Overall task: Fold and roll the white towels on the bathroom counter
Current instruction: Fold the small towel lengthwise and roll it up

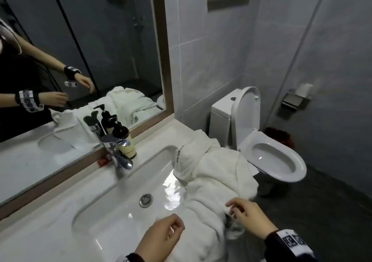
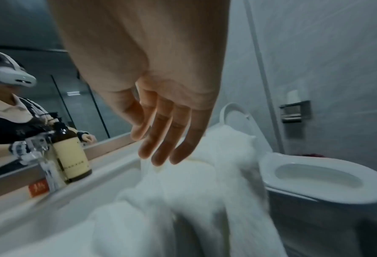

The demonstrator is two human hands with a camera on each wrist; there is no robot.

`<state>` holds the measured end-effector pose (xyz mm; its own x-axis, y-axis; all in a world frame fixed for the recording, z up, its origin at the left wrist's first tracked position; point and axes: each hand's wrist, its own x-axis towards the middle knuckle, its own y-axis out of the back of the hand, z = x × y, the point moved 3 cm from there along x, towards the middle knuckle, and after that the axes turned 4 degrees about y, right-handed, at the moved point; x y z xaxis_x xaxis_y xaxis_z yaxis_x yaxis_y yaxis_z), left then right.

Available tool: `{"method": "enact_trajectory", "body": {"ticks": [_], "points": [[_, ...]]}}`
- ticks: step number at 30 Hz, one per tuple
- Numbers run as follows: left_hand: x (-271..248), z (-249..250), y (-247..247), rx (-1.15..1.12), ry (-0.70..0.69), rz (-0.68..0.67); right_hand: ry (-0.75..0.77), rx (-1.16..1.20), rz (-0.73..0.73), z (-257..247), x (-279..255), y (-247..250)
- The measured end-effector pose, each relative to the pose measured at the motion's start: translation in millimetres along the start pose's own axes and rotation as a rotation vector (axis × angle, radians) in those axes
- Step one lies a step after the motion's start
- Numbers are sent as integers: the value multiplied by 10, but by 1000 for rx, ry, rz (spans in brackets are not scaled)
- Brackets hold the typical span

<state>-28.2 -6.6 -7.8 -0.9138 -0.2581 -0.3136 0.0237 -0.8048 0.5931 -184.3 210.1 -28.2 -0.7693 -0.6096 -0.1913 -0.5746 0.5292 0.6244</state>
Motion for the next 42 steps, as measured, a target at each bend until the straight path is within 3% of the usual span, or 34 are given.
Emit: {"method": "enact_trajectory", "body": {"ticks": [5, 8, 14, 20, 25, 28, 32, 34, 37, 40, 42], "points": [[468, 48, 38, 28, -26, 25, 55, -28, -24, -272, 656, 222], [812, 66, 2, 36, 12, 29, 38, -107, -112, -274, 1074, 261], [1451, 30, -47, 144, 264, -18, 42, -259, -286, -232, 2012, 334], [1958, 108, -89, 398, 345, -2, 180, -852, -465, -101, 2741, 212], [2245, 186, -274, 460, 344, -34, 287, -1000, -530, 56, 2917, 61], [2343, 229, -359, 304, 376, 43, 322, -850, -445, 32, 2946, 74], [2434, 271, -322, 85, 380, 220, 527, -343, -208, -320, 2909, 239], [2448, 339, -223, 19, 331, 307, 604, -121, -259, -565, 2796, 257], [2376, 401, -18, -109, 233, 478, 638, 25, -353, -880, 2635, 185], [2100, 215, 206, -163, 391, 593, 669, 43, -454, -1169, 2546, 47], [1805, 31, 362, -227, 429, 699, 713, -71, -527, -1305, 2523, -109]]}}
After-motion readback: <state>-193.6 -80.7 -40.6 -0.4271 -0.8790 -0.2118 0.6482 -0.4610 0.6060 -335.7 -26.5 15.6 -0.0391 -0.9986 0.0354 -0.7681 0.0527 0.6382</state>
